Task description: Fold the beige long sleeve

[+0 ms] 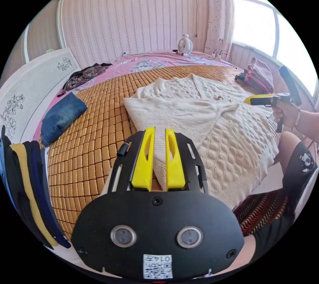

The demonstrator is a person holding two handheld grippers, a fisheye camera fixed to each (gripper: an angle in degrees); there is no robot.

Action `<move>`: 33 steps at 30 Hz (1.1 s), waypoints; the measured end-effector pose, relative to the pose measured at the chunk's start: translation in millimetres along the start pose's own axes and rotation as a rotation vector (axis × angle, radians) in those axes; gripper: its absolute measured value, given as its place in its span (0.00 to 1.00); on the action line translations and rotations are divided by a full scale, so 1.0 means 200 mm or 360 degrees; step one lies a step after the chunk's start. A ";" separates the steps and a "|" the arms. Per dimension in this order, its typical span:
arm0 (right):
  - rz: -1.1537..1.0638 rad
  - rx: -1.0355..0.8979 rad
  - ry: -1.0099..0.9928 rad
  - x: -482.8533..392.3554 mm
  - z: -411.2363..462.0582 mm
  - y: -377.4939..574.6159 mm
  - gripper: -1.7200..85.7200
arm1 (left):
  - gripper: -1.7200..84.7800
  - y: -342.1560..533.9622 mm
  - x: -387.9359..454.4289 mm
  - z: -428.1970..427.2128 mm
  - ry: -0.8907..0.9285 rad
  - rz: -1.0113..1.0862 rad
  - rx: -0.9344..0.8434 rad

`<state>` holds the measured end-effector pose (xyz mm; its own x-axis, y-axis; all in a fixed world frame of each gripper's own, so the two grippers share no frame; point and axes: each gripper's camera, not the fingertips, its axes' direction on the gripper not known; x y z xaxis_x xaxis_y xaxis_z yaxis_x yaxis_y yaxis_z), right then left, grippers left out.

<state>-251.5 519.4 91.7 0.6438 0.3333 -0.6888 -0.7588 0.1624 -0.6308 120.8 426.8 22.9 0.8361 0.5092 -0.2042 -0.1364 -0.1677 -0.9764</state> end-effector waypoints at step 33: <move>0.0106 -0.0207 0.0219 0.60 -0.35 -0.22 0.11 | 0.05 -0.70 0.63 0.02 0.0207 0.0268 -0.0320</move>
<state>-134.5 487.5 12.1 0.6070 0.2080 -0.7670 -0.7867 0.0202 -0.6170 242.5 518.3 133.8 0.8735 0.3495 -0.3388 -0.1818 -0.4112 -0.8932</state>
